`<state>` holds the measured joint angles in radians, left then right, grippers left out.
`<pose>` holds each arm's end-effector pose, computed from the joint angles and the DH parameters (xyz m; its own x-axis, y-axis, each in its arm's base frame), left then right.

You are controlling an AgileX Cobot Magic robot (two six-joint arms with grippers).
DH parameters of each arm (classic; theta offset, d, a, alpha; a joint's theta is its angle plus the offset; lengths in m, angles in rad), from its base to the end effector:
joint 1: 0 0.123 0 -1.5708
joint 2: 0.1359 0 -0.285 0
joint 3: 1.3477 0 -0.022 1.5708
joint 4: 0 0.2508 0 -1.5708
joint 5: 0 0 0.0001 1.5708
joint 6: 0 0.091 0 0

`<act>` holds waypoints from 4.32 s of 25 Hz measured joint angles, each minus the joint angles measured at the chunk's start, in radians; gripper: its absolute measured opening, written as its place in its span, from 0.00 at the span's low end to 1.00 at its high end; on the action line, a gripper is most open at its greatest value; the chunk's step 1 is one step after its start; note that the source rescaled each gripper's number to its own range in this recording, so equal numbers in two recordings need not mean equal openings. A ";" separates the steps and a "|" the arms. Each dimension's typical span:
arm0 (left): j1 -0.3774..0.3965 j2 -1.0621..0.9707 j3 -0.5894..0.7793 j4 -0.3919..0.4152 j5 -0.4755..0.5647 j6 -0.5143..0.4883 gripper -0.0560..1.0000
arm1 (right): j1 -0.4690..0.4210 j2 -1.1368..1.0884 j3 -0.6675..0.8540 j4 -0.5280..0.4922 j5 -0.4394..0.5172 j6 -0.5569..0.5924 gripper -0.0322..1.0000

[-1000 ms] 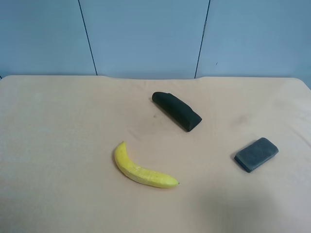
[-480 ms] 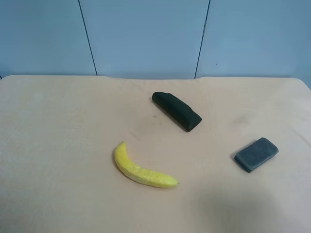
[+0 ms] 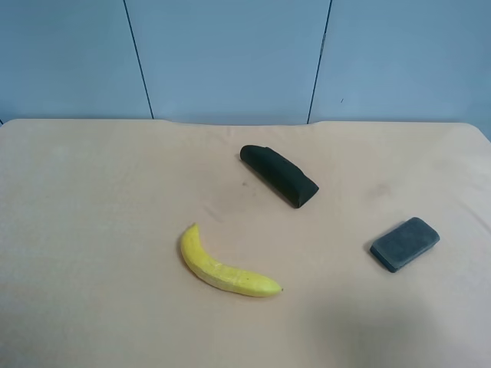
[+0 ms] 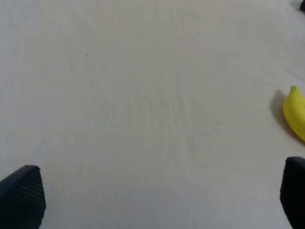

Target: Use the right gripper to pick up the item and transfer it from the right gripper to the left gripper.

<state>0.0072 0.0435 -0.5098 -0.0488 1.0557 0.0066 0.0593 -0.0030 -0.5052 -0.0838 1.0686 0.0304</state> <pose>0.0011 -0.0039 0.2806 -0.4813 -0.0209 -0.8763 0.0216 0.9991 -0.0357 -0.0060 -0.0070 0.2783 -0.4537 -0.0369 -0.8904 0.0016 0.9991 -0.0423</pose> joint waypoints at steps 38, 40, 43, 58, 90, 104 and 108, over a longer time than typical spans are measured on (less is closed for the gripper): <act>0.000 0.000 0.000 0.000 0.000 0.000 1.00 | 0.000 0.967 -0.396 0.171 0.107 0.023 1.00; 0.000 0.000 0.000 0.000 0.000 0.000 1.00 | 0.000 1.013 -0.396 0.229 0.121 0.095 1.00; 0.000 0.000 0.000 0.000 0.000 0.000 1.00 | 0.000 1.073 -0.396 0.270 0.130 0.190 1.00; 0.000 0.000 0.000 0.000 0.000 0.000 1.00 | 0.000 1.136 -0.265 0.161 -0.047 0.529 1.00; 0.000 0.000 0.000 0.000 0.000 0.000 1.00 | 0.041 1.529 0.004 0.068 -0.749 1.166 1.00; 0.000 0.000 0.000 0.000 0.000 0.000 1.00 | 0.137 1.647 0.003 0.162 -0.838 1.155 1.00; 0.000 0.000 0.000 0.000 0.000 0.000 1.00 | 0.137 1.651 0.003 0.157 -0.817 1.160 1.00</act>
<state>0.0072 0.0435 -0.5098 -0.0488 1.0557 0.0066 0.1968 1.6484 -0.5022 0.0732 0.2517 1.1906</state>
